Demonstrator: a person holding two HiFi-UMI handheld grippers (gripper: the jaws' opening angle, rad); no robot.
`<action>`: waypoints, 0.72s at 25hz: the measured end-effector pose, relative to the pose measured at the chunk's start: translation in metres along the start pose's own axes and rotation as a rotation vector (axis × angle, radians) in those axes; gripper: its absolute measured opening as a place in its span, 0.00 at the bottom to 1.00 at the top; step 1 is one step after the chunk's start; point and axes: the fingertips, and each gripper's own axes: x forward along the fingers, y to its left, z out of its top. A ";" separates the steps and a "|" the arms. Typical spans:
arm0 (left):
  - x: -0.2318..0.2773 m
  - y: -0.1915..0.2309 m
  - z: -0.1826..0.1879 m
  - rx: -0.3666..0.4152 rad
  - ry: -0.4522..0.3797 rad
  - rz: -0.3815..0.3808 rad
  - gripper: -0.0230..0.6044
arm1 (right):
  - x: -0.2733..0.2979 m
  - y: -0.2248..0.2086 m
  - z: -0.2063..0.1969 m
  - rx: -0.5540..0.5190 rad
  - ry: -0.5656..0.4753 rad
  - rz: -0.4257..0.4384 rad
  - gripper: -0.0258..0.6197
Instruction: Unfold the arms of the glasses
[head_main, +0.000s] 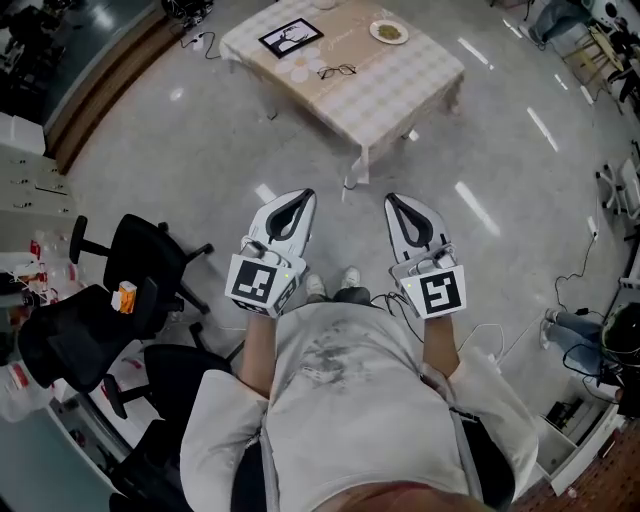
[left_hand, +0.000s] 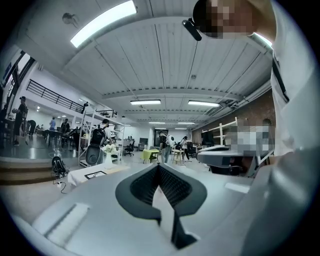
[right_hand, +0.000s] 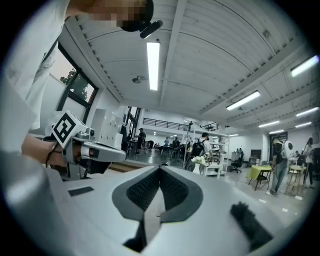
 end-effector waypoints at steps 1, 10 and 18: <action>0.002 -0.002 0.001 0.004 0.001 0.002 0.05 | -0.001 -0.001 -0.001 -0.004 0.001 0.010 0.06; 0.021 -0.015 0.002 0.019 0.021 0.038 0.05 | -0.003 -0.026 -0.009 0.036 -0.004 0.053 0.06; 0.049 0.003 -0.004 0.022 0.039 0.045 0.05 | 0.020 -0.047 -0.020 0.054 0.008 0.054 0.06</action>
